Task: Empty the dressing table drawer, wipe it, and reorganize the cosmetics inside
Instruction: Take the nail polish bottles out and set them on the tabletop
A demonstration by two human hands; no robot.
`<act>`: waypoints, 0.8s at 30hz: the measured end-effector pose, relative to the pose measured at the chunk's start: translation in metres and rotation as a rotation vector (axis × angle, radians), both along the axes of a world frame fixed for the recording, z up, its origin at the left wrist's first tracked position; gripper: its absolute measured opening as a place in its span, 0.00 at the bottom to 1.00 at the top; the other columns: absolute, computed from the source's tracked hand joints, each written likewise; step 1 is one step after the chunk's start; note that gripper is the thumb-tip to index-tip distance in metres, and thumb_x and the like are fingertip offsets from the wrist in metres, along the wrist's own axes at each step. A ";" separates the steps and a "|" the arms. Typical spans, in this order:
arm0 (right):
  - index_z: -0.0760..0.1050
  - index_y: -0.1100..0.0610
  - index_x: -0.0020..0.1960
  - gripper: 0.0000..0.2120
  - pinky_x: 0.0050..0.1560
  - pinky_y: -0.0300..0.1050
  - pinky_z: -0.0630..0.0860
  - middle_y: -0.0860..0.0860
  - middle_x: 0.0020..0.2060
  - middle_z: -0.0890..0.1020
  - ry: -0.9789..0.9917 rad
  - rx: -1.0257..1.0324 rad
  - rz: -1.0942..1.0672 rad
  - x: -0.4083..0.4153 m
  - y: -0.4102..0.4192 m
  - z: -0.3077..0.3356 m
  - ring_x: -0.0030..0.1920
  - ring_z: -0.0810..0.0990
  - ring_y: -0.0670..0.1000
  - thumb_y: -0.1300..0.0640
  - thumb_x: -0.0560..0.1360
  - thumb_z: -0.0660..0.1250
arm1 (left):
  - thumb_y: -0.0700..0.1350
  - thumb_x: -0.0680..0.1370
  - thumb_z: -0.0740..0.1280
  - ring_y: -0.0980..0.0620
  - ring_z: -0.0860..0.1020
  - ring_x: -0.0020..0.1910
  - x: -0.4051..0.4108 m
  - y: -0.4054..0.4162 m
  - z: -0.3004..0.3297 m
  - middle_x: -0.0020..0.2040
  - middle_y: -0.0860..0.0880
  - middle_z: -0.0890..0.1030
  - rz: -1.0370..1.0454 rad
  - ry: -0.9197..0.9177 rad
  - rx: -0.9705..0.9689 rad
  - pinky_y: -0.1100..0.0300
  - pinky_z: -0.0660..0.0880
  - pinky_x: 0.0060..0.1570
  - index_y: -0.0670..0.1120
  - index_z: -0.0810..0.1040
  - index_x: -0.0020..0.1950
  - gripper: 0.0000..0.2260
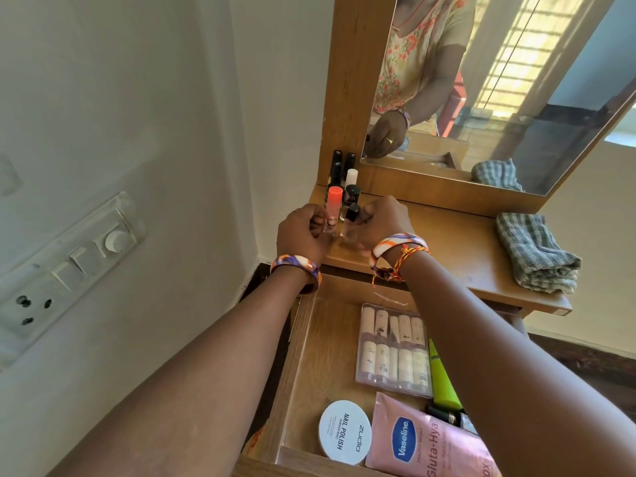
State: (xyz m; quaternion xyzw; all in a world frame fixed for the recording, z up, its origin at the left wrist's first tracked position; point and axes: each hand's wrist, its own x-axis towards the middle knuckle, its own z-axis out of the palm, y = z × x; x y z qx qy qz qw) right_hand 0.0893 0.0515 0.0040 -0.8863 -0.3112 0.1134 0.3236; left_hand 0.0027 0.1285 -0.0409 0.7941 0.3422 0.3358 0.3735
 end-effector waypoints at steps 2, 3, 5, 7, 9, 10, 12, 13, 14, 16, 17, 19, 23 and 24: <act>0.81 0.63 0.50 0.10 0.43 0.40 0.75 0.57 0.46 0.83 0.017 0.021 -0.017 -0.001 0.000 -0.007 0.42 0.78 0.51 0.58 0.72 0.71 | 0.43 0.73 0.71 0.50 0.78 0.47 0.000 0.000 0.001 0.52 0.43 0.82 -0.008 -0.002 -0.006 0.65 0.71 0.49 0.40 0.79 0.56 0.13; 0.82 0.63 0.50 0.10 0.43 0.39 0.74 0.57 0.47 0.83 0.022 0.033 -0.026 -0.001 0.000 -0.009 0.42 0.77 0.50 0.58 0.72 0.71 | 0.43 0.73 0.71 0.49 0.79 0.48 0.000 -0.001 0.001 0.52 0.43 0.82 -0.010 -0.004 -0.010 0.65 0.71 0.50 0.40 0.79 0.56 0.13; 0.82 0.62 0.50 0.10 0.44 0.39 0.74 0.56 0.48 0.83 0.034 0.061 -0.037 -0.001 0.000 -0.013 0.43 0.76 0.49 0.57 0.72 0.71 | 0.42 0.73 0.71 0.47 0.79 0.51 0.000 -0.001 0.001 0.52 0.43 0.82 -0.010 -0.003 -0.013 0.64 0.72 0.50 0.40 0.79 0.56 0.13; 0.82 0.63 0.51 0.11 0.44 0.39 0.74 0.56 0.48 0.83 0.051 0.085 -0.042 -0.001 0.000 -0.015 0.43 0.76 0.49 0.57 0.72 0.72 | 0.41 0.73 0.71 0.47 0.80 0.51 0.000 -0.001 0.000 0.52 0.43 0.82 -0.007 -0.002 -0.013 0.64 0.73 0.51 0.40 0.78 0.56 0.13; 0.82 0.62 0.51 0.11 0.44 0.39 0.73 0.56 0.48 0.83 0.062 0.101 -0.045 -0.001 0.000 -0.017 0.43 0.76 0.48 0.57 0.72 0.72 | 0.41 0.73 0.71 0.47 0.80 0.51 0.000 -0.001 0.000 0.52 0.42 0.82 -0.005 -0.004 -0.016 0.64 0.73 0.50 0.40 0.78 0.56 0.13; 0.82 0.62 0.50 0.11 0.44 0.39 0.74 0.56 0.48 0.83 0.069 0.103 -0.048 -0.001 0.000 -0.018 0.43 0.76 0.48 0.57 0.71 0.72 | 0.40 0.73 0.71 0.47 0.80 0.51 0.000 -0.001 0.000 0.52 0.42 0.82 -0.006 -0.004 -0.019 0.64 0.73 0.50 0.40 0.78 0.56 0.13; 0.82 0.62 0.48 0.10 0.42 0.41 0.76 0.55 0.47 0.82 0.094 0.099 -0.063 0.000 -0.001 -0.019 0.42 0.76 0.49 0.56 0.70 0.73 | 0.40 0.73 0.71 0.48 0.80 0.51 0.000 -0.001 0.001 0.53 0.42 0.82 -0.012 0.000 -0.027 0.65 0.73 0.50 0.40 0.78 0.56 0.13; 0.82 0.61 0.47 0.10 0.42 0.43 0.78 0.55 0.45 0.82 0.114 0.096 -0.077 0.001 -0.001 -0.019 0.42 0.77 0.50 0.56 0.70 0.74 | 0.40 0.72 0.72 0.48 0.80 0.51 -0.001 -0.001 0.001 0.53 0.42 0.81 -0.018 0.002 -0.036 0.65 0.72 0.50 0.40 0.78 0.57 0.14; 0.81 0.60 0.44 0.09 0.43 0.44 0.78 0.55 0.44 0.82 0.141 0.096 -0.093 0.002 -0.003 -0.020 0.41 0.78 0.51 0.55 0.69 0.75 | 0.39 0.72 0.72 0.48 0.80 0.51 -0.001 -0.002 0.002 0.53 0.42 0.81 -0.025 0.001 -0.051 0.65 0.72 0.50 0.39 0.78 0.57 0.15; 0.77 0.56 0.37 0.08 0.41 0.42 0.78 0.55 0.42 0.82 0.182 0.103 -0.121 0.002 -0.009 -0.021 0.41 0.78 0.51 0.55 0.67 0.76 | 0.39 0.70 0.73 0.48 0.80 0.52 -0.004 -0.004 0.004 0.55 0.42 0.81 -0.038 0.001 -0.083 0.65 0.73 0.50 0.39 0.77 0.58 0.18; 0.76 0.55 0.36 0.09 0.39 0.40 0.77 0.54 0.42 0.82 0.192 0.104 -0.127 0.002 -0.013 -0.021 0.40 0.78 0.51 0.56 0.67 0.76 | 0.39 0.70 0.74 0.48 0.79 0.53 -0.006 -0.006 0.005 0.56 0.42 0.80 -0.045 0.002 -0.100 0.65 0.73 0.51 0.40 0.76 0.59 0.19; 0.76 0.55 0.36 0.09 0.36 0.38 0.76 0.54 0.41 0.82 0.206 0.102 -0.129 0.001 -0.022 -0.021 0.38 0.78 0.50 0.57 0.67 0.76 | 0.38 0.69 0.75 0.48 0.79 0.55 -0.010 -0.009 0.008 0.58 0.43 0.79 -0.058 -0.002 -0.157 0.65 0.73 0.51 0.40 0.74 0.61 0.22; 0.79 0.57 0.40 0.07 0.25 0.32 0.74 0.50 0.33 0.79 0.186 0.065 -0.091 -0.011 -0.048 -0.017 0.29 0.77 0.46 0.58 0.67 0.76 | 0.38 0.69 0.75 0.50 0.77 0.54 -0.026 -0.023 0.010 0.58 0.44 0.77 -0.023 -0.019 -0.209 0.66 0.72 0.51 0.40 0.72 0.62 0.24; 0.78 0.56 0.39 0.07 0.24 0.32 0.73 0.49 0.32 0.78 0.187 0.052 -0.069 -0.015 -0.055 -0.016 0.28 0.76 0.46 0.58 0.67 0.76 | 0.39 0.69 0.74 0.52 0.76 0.52 -0.032 -0.030 0.009 0.56 0.45 0.77 -0.002 -0.021 -0.190 0.66 0.72 0.51 0.40 0.72 0.61 0.23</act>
